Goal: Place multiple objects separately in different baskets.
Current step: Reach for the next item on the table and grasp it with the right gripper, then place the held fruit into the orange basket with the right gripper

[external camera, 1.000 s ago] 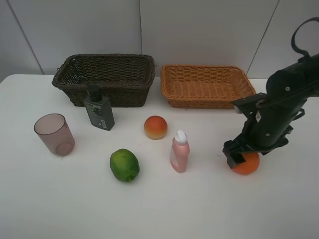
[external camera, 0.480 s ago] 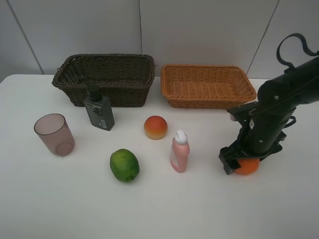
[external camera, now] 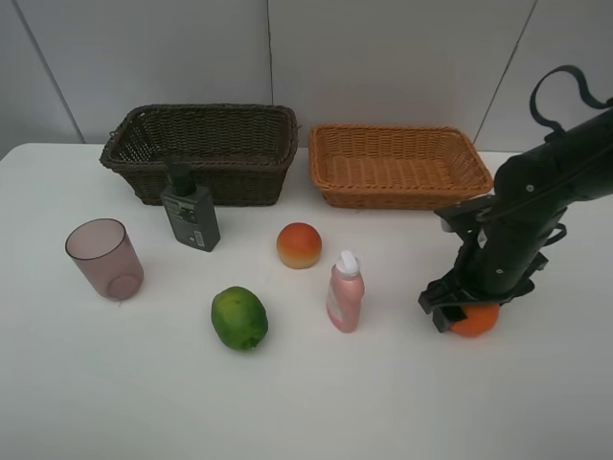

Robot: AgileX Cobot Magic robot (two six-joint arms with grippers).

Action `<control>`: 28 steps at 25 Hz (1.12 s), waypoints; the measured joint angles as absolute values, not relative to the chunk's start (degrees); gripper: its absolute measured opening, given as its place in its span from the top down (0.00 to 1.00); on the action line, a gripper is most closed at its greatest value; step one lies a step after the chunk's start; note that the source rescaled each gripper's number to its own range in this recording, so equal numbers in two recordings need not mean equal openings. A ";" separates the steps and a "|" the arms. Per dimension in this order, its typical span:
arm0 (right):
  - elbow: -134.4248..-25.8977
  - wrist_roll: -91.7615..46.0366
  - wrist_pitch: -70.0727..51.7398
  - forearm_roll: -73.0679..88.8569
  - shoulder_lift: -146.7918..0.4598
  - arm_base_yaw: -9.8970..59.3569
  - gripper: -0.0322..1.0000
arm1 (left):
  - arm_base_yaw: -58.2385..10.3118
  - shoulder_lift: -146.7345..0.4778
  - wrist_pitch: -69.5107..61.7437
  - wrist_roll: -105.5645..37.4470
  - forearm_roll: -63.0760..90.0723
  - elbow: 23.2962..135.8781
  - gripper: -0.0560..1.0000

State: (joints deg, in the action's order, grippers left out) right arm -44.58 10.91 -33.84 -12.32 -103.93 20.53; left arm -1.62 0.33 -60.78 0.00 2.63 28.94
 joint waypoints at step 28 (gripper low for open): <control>-45.20 10.91 -38.10 -12.05 -95.24 20.53 0.33 | -1.62 0.33 -60.78 0.00 2.63 28.94 0.00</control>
